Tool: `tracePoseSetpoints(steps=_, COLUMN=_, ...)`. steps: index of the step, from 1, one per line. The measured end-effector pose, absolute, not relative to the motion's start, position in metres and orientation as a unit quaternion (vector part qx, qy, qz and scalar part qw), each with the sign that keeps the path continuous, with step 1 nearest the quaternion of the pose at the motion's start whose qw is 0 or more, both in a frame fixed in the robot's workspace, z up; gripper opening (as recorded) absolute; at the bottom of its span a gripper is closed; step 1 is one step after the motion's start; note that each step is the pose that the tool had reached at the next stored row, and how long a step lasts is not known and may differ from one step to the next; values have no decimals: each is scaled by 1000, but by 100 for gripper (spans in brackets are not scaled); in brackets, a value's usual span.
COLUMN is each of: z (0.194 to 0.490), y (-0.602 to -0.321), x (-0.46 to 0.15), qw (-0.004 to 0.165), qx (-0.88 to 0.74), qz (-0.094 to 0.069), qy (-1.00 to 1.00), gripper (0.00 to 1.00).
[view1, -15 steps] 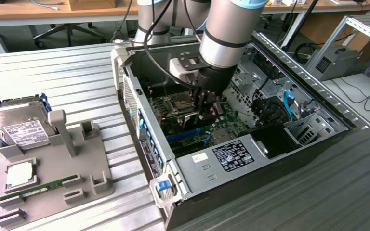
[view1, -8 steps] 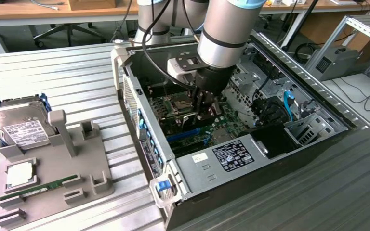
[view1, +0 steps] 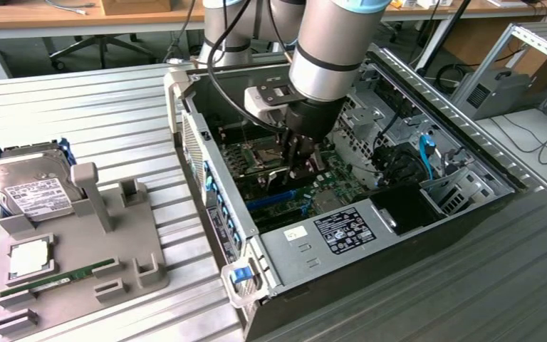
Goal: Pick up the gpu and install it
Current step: 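Insert the gpu into the slot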
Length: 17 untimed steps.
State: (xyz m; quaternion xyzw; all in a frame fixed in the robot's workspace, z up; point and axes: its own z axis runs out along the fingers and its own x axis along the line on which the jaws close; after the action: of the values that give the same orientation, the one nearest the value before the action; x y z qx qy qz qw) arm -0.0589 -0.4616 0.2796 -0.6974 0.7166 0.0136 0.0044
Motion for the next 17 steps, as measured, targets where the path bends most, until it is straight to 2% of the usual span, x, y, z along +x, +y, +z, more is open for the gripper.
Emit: tracePoseSetpoints(steps=17, z=277, y=-462, x=-61, qw=6, qx=-697, qz=12, qy=717, gripper=27)
